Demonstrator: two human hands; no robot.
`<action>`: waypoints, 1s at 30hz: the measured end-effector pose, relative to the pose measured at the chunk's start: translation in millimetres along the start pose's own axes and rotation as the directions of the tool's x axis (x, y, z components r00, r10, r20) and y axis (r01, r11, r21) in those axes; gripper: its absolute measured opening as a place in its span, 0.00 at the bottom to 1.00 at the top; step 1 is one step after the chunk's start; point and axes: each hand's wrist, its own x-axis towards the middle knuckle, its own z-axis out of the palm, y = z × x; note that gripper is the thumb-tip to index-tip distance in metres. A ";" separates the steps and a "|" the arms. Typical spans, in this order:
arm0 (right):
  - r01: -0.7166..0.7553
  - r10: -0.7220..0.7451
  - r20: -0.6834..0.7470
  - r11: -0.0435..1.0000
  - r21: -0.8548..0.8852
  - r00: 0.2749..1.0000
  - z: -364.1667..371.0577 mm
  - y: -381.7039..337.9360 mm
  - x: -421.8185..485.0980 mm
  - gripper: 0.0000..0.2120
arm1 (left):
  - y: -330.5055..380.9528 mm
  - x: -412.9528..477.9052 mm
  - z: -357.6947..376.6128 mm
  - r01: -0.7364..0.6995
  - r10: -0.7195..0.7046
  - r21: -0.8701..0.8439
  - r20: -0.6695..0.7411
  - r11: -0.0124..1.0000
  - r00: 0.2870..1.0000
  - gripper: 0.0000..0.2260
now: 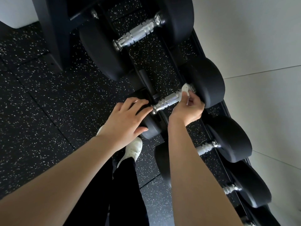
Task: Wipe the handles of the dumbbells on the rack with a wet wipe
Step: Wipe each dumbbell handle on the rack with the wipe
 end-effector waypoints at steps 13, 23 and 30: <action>0.318 -0.229 0.396 0.932 -0.175 0.889 -15.7 17.4 -20.2 0.02 | 1.3 -1.4 0.7 0.024 -0.024 -0.022 -0.003 0.999 1.000 0.28; 0.300 -0.137 0.603 0.938 -0.177 0.786 -32.9 42.0 -27.4 0.02 | -0.6 -4.3 0.7 0.018 -0.018 -0.018 0.006 1.000 1.000 0.30; 0.160 -0.012 0.583 0.966 -0.203 0.812 -35.6 48.3 -25.5 0.10 | 1.1 -5.5 2.7 0.013 -0.013 -0.004 0.001 1.000 1.000 0.30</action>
